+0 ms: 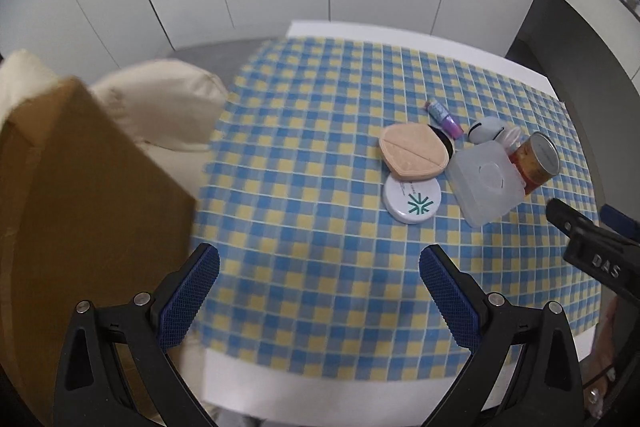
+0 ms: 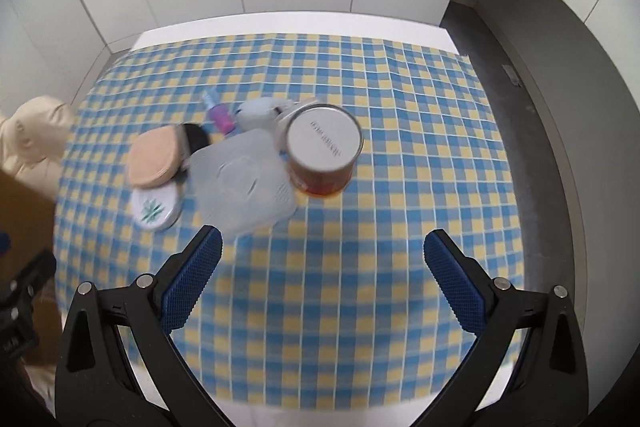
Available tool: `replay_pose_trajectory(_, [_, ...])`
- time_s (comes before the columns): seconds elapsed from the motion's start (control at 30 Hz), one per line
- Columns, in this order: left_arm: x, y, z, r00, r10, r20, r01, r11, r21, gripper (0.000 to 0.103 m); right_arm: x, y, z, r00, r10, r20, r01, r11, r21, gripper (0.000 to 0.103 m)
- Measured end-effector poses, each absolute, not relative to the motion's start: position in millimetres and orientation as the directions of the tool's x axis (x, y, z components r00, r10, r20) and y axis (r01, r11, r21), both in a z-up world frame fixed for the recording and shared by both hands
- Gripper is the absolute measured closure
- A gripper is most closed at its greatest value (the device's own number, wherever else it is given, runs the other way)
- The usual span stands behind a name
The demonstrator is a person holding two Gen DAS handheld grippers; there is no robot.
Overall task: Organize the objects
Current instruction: 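Lower both tools toward the tin can and clear plastic box, then grasp the white compact with the left tool while the right tool grasps the tin can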
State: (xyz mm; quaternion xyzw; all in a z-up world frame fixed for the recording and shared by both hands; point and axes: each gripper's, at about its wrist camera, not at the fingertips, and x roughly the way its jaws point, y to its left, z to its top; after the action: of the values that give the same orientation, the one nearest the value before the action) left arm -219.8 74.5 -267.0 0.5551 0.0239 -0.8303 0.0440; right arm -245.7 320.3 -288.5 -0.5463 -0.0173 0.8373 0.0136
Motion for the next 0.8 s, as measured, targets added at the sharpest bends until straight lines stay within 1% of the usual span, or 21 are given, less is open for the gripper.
replay_pose_trajectory(0.07, [-231,77,-281,-0.361,-0.033,-0.932,0.105,-0.994,-0.005,0.003,-258,324,-300,-0.399,0.041,-0.916,-0.014,-0.999,-0.038,0.001])
replay_pose_trajectory(0.17, [-246,84,-297,-0.357,-0.044,-0.933,0.104,-0.995,0.007,0.003,-275,327,-314,-0.395,0.032,-0.918,-0.016,-0.999,-0.028,0.001])
replay_pose_trajectory(0.33, [-264,96,-316,-0.347,-0.026,-0.937,0.091,-0.996,-0.006,0.003,-293,328,-330,-0.395,0.029,-0.918,-0.022,-1.000,-0.022,0.001])
replay_pose_trajectory(0.47, [-272,106,-322,-0.351,-0.031,-0.936,0.063,-0.998,0.010,0.003,-302,330,-340,-0.389,0.057,-0.919,-0.029,-0.998,-0.050,0.001])
replay_pose_trajectory(0.63, [-281,112,-331,-0.344,-0.039,-0.938,0.058,-0.998,0.020,0.003,-307,339,-347,-0.392,0.017,-0.920,-0.049,-0.999,0.003,0.001])
replay_pose_trajectory(0.8, [-283,113,-341,-0.335,-0.047,-0.941,0.072,-0.997,0.024,0.003,-310,344,-346,-0.418,-0.002,-0.908,-0.044,-0.999,0.022,0.013])
